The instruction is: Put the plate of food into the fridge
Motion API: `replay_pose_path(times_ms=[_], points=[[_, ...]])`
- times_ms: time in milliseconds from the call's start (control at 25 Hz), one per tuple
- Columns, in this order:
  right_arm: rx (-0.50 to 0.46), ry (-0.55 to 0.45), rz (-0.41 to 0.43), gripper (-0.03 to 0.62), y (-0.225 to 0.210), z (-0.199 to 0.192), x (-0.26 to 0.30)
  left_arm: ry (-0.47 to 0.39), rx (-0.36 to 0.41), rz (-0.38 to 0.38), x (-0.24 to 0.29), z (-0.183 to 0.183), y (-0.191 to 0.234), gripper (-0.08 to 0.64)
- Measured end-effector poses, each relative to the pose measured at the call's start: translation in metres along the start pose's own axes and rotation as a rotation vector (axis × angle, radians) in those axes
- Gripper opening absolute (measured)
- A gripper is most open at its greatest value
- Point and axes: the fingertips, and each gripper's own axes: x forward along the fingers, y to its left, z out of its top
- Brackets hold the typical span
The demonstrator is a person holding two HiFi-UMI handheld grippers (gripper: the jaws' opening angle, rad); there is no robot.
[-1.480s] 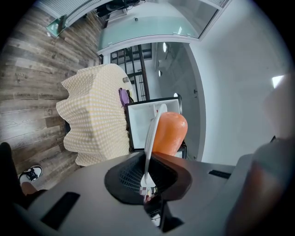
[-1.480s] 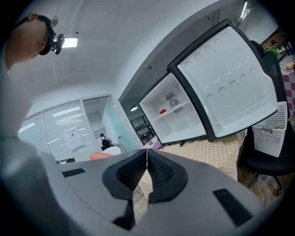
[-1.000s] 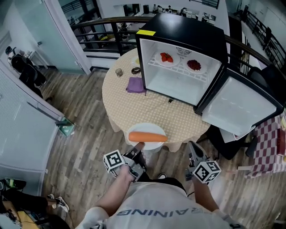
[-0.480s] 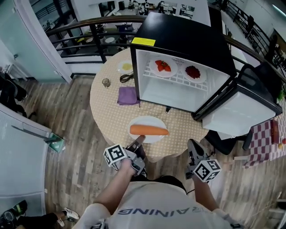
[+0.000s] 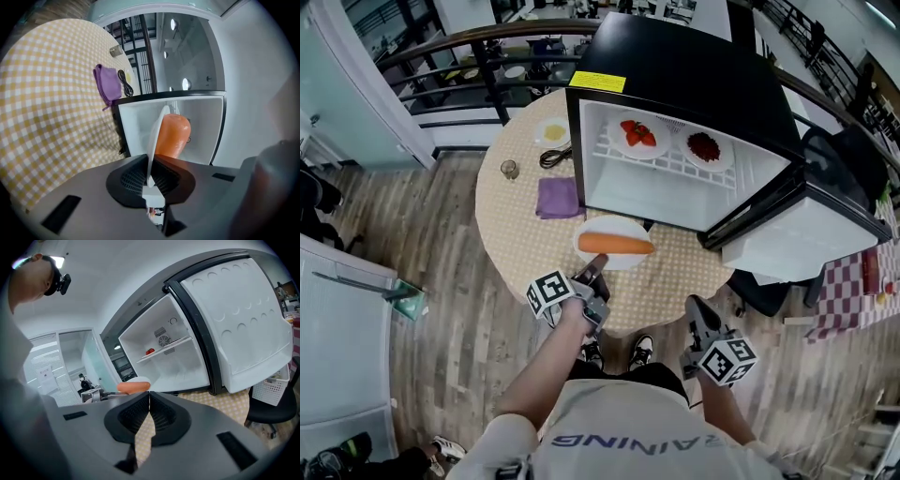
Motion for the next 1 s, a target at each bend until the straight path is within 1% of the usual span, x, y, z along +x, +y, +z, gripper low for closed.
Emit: replay_pose_path(times_ms=[120, 320, 400, 560, 720, 840, 1000], points=[[-0.005, 0.015, 0.005, 0.023, -0.005, -0.001, 0.0, -0.015, -0.01, 0.006, 0.021, 0.005, 0.005, 0.025], [-0.027, 0.019, 0.027, 0.023, -0.004, 0.002, 0.007, -0.045, -0.005, 0.033, 0.056, 0.022, 0.013, 0.025], [-0.028, 0.022, 0.029, 0.023, -0.005, 0.003, 0.009, -0.061, -0.018, 0.045, 0.071, 0.03, 0.017, 0.025], [-0.022, 0.037, 0.021, 0.023, -0.011, 0.002, 0.009, -0.097, -0.06, 0.061, 0.106, 0.046, 0.026, 0.025], [-0.014, 0.055, 0.005, 0.023, -0.017, -0.003, 0.008, -0.119, -0.066, 0.1, 0.138, 0.057, 0.035, 0.025], [-0.003, 0.068, -0.003, 0.023, -0.02, -0.007, 0.008, -0.137, -0.072, 0.121, 0.155, 0.062, 0.039, 0.025], [0.008, 0.082, -0.009, 0.023, -0.022, -0.011, 0.008, -0.166, -0.104, 0.14, 0.171, 0.07, 0.049, 0.026]])
